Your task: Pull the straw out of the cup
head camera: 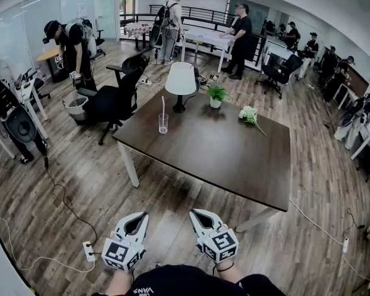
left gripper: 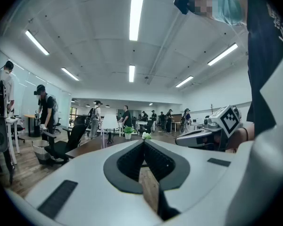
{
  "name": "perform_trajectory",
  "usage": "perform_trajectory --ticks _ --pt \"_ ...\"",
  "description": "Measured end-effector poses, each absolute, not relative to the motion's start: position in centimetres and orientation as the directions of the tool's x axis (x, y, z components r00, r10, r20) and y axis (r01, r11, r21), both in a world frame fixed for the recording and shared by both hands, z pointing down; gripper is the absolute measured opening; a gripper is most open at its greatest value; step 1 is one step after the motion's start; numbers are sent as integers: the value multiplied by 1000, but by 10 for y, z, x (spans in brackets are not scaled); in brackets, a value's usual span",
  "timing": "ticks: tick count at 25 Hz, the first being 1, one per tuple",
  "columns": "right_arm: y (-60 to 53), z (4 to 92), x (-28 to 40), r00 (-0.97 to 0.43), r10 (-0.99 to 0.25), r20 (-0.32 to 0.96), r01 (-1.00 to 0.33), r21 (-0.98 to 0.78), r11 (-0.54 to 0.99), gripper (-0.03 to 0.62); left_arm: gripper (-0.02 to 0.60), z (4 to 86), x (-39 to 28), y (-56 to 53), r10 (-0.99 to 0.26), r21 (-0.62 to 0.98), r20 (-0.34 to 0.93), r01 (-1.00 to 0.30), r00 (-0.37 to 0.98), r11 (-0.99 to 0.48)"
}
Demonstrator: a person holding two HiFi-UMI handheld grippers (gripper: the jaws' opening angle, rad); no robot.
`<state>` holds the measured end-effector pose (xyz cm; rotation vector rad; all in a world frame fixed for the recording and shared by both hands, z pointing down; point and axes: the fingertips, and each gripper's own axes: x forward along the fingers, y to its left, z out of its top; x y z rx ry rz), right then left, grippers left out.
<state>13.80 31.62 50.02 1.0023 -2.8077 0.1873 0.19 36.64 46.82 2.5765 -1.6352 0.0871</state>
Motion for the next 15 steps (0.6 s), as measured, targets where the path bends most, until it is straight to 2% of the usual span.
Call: perform_trajectory --ticks 10,15 --pt "313 500 142 -770 -610 189 -630 -66 774 17 11 465 6 363 -903 34 88 -907 421 -420" --pt "314 492 150 -792 -596 131 -609 -108 785 17 12 467 13 365 -910 36 91 -914 405 -403"
